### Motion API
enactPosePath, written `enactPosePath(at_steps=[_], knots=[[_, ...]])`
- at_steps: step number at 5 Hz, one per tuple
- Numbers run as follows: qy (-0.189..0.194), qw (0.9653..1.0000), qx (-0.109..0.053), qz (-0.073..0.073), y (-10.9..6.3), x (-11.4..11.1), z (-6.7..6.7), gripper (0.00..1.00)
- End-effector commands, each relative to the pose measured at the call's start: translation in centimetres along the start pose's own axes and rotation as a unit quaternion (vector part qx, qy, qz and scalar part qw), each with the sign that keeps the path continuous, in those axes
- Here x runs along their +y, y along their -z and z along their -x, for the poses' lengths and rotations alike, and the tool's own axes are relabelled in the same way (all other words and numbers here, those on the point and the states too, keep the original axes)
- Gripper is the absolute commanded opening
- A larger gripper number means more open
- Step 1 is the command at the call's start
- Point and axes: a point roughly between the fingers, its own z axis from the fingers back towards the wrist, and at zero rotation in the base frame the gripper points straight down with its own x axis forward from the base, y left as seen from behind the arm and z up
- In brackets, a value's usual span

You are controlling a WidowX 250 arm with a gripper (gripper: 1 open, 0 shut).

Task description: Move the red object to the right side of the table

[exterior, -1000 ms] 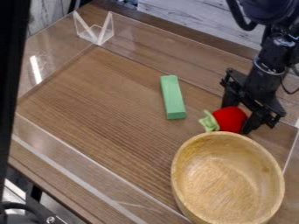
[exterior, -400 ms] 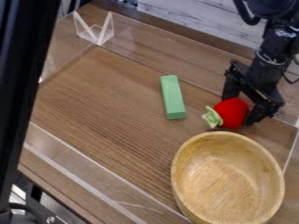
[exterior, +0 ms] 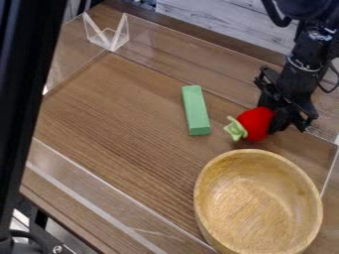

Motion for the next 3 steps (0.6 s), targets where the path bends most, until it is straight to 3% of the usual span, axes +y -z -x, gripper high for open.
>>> enactPosePath(at_steps=[1, 2, 3], knots=[[-0.001, 0.9998, -0.019, -0.006, -0.8, -0.4, -0.4, 0.0], [-0.031, 0.9994, -0.014, -0.003, -0.6, -0.4, -0.3, 1.0], [-0.04, 0.9989, -0.024, 0.001, -2.6, -0.6, 0.1, 1.0]])
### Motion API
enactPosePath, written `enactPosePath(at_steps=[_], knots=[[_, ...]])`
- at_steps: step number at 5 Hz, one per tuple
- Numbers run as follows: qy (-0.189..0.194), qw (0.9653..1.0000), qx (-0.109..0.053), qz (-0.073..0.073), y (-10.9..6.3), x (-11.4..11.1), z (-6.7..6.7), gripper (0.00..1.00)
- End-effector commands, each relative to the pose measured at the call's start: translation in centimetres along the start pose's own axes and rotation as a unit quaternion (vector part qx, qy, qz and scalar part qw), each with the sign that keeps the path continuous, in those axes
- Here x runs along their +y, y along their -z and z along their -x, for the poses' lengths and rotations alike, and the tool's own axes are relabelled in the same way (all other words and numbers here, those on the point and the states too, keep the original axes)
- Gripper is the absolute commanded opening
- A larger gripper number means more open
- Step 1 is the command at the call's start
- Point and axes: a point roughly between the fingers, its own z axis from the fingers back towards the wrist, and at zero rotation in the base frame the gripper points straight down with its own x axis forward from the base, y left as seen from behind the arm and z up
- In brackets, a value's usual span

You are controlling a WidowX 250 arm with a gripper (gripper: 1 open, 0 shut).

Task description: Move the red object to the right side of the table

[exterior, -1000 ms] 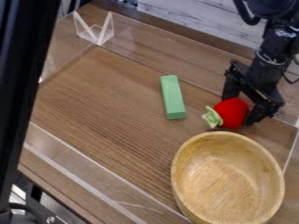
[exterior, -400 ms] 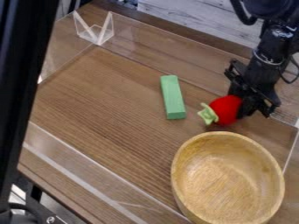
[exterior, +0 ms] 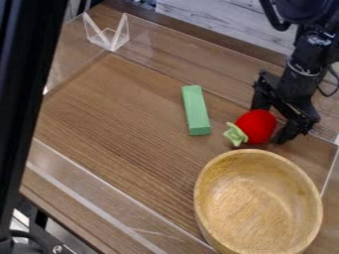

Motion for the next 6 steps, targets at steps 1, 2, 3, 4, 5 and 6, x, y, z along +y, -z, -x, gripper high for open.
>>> enactPosePath(at_steps=[1, 2, 3, 4, 5, 6], knots=[[-0.014, 0.9986, -0.05, -0.002, -5.1, 0.7, -0.6, 1.0], [-0.03, 0.9974, -0.065, 0.003, -7.5, 1.5, -0.7, 1.0], [-0.068, 0.9929, -0.097, 0.014, -9.2, 2.4, 0.7, 1.0], [-0.117, 0.9872, -0.107, 0.017, -9.5, 3.9, 2.2, 1.0], [-0.141, 0.9838, -0.11, 0.013, -10.5, 4.2, 3.3, 1.0], [-0.155, 0.9818, -0.109, 0.01, -10.9, 3.8, 4.0, 1.0]])
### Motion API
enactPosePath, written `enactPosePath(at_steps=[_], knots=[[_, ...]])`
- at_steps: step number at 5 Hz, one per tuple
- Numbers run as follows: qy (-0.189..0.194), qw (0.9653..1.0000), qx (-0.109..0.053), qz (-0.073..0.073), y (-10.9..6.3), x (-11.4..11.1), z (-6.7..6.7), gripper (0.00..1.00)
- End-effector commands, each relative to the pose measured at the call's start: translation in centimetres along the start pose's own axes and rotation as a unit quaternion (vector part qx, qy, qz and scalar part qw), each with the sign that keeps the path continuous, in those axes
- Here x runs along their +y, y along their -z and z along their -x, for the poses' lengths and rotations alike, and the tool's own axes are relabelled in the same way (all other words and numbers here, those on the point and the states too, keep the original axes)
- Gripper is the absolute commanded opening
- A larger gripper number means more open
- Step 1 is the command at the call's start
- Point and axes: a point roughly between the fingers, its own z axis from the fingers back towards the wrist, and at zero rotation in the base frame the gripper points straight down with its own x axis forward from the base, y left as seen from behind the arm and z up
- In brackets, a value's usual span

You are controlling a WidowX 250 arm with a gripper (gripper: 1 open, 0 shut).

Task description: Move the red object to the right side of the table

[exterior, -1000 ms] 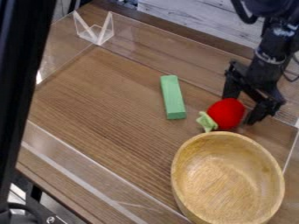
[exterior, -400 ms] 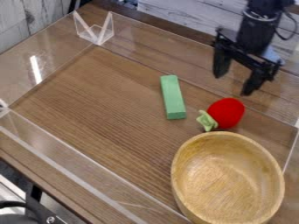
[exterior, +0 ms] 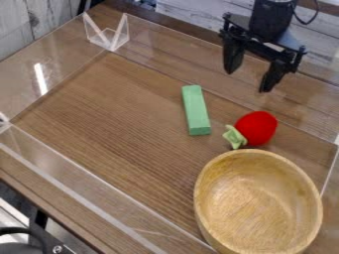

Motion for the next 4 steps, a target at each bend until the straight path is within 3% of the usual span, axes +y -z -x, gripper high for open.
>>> enactPosePath(at_steps=[1, 3, 4], knots=[[-0.022, 0.9991, -0.035, -0.005, -2.3, 1.0, 0.3, 1.0], [-0.071, 0.9969, -0.029, -0.015, -2.2, 3.3, 1.4, 1.0], [-0.12, 0.992, -0.033, -0.021, -3.1, 5.2, 2.1, 1.0]])
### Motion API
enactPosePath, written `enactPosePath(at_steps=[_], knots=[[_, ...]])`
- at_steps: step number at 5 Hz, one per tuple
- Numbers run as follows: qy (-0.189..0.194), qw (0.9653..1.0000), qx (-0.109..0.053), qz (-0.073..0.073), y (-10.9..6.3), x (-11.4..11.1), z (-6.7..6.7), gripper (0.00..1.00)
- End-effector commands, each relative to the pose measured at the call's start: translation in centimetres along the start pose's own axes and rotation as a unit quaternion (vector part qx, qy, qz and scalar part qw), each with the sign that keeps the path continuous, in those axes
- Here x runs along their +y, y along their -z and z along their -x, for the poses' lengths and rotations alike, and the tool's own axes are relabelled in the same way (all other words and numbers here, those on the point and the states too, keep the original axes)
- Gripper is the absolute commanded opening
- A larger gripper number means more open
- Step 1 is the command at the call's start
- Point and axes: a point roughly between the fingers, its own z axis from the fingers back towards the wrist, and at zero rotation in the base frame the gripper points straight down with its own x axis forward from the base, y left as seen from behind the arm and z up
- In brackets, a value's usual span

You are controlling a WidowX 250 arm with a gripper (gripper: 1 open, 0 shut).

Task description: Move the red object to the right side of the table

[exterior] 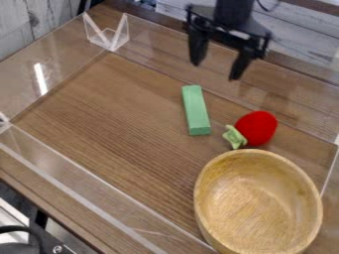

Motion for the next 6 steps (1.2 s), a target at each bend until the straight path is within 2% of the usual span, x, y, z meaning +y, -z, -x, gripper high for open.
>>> enactPosePath(at_steps=[1, 2, 3, 4, 6], knots=[[-0.062, 0.9973, -0.04, 0.0, -3.0, 0.4, 0.1, 0.0], [-0.112, 0.993, -0.038, -0.005, -3.4, -0.7, 0.8, 1.0], [-0.131, 0.9907, -0.036, -0.007, -2.3, -2.1, 1.5, 0.0], [-0.153, 0.9872, -0.045, -0.003, -2.1, -3.2, 2.0, 1.0], [-0.215, 0.9756, -0.044, -0.009, -3.2, -0.6, 0.7, 1.0]])
